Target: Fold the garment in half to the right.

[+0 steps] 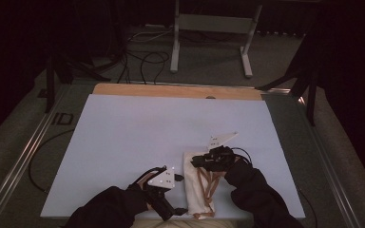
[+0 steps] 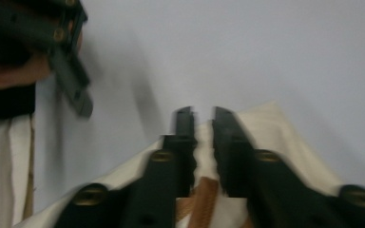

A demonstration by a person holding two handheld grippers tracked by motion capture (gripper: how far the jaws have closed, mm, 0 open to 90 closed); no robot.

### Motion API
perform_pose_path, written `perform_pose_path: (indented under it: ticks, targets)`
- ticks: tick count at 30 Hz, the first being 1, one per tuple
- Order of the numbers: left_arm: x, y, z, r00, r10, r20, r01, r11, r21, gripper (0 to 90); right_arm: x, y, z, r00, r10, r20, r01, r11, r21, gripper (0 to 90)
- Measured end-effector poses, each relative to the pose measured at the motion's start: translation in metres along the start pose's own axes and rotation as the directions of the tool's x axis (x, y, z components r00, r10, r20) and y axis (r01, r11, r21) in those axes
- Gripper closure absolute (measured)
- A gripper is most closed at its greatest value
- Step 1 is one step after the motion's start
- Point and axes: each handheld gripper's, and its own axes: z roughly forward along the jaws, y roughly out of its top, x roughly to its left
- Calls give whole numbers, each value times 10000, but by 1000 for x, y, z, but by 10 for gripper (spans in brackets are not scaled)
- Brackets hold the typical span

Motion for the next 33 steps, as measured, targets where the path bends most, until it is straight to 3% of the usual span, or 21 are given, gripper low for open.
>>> perform_pose_path:
  ticks: [3,8,13,17,19,23,33]
  targets:
    - [1,-8,-8,9992,-169,-356,165,9998,-132,1,2,0,6,10000,-25,67,22,9987,509,897]
    - [2,-18,-16,9972,-380,-645,358,9987,-349,1,7,0,18,9999,-27,-136,40,9953,966,899]
    - [4,-25,-20,9946,-625,-829,586,9971,-486,1,12,-3,26,9991,-309,-302,349,9888,1453,900]
    - [6,-28,-20,9933,-753,-881,705,9959,-565,1,12,-9,30,9985,-434,-340,494,9785,2005,899]
    - [7,-29,-20,9928,-804,-889,753,9954,-594,1,14,-11,32,9995,-283,-99,299,9718,2338,899]
    - [9,-30,-21,9916,-901,-933,836,9939,-713,1,12,-14,28,9995,-284,-107,302,9696,2428,899]
    - [10,-31,-24,9893,-961,-1101,867,9925,-867,1,7,-25,6,9989,265,392,-339,9790,2010,899]
